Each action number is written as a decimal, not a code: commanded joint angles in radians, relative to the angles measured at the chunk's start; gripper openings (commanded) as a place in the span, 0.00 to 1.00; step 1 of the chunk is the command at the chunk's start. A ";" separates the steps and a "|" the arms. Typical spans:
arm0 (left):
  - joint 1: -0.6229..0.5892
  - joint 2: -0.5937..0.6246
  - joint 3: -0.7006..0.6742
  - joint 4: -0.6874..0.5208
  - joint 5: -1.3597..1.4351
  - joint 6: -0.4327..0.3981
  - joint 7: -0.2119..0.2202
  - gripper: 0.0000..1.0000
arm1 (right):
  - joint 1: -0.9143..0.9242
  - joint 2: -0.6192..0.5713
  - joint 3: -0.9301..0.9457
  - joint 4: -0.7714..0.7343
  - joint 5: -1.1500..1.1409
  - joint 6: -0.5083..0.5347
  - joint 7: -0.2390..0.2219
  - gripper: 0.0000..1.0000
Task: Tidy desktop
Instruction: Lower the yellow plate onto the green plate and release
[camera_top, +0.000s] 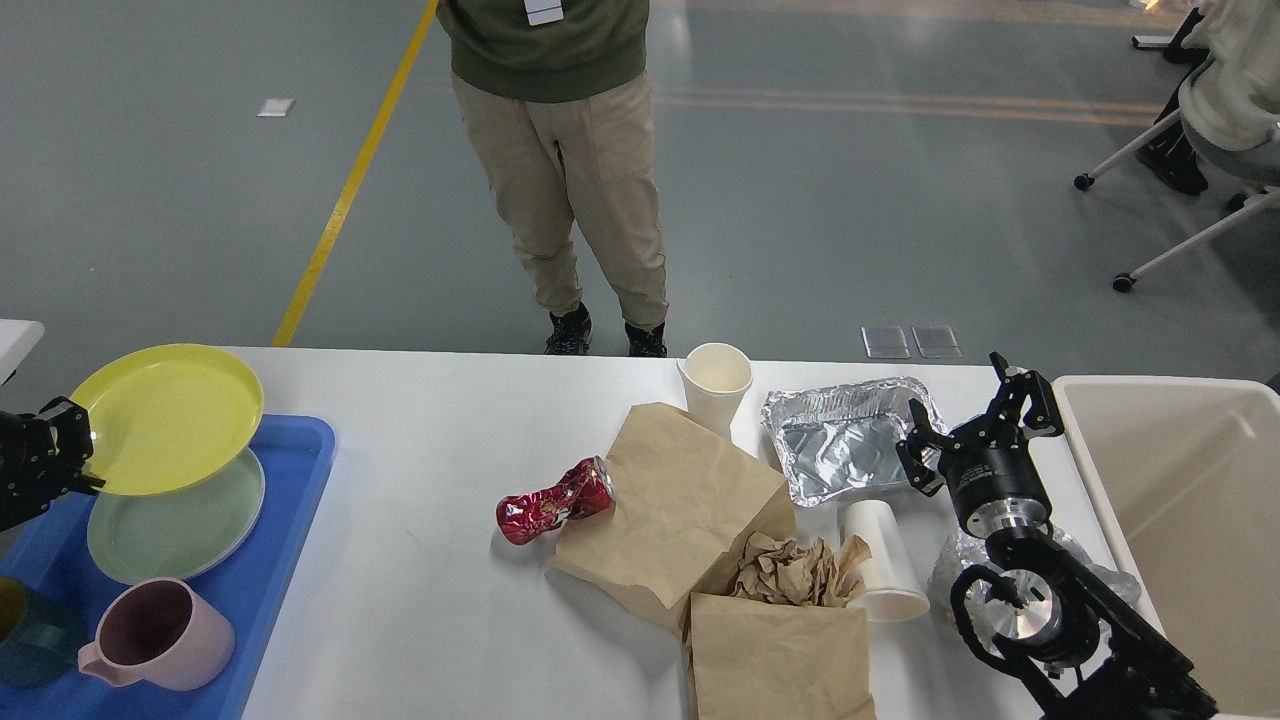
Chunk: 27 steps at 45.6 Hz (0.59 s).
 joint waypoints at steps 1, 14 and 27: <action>0.101 -0.006 -0.077 0.093 0.030 0.018 0.001 0.00 | 0.000 0.000 0.000 0.000 0.000 0.000 0.000 1.00; 0.238 -0.066 -0.167 0.160 0.093 0.076 0.000 0.00 | 0.000 0.000 0.000 0.000 0.000 0.000 0.000 1.00; 0.272 -0.081 -0.167 0.162 0.113 0.108 -0.006 0.00 | 0.000 0.000 0.000 0.000 0.000 0.000 0.000 1.00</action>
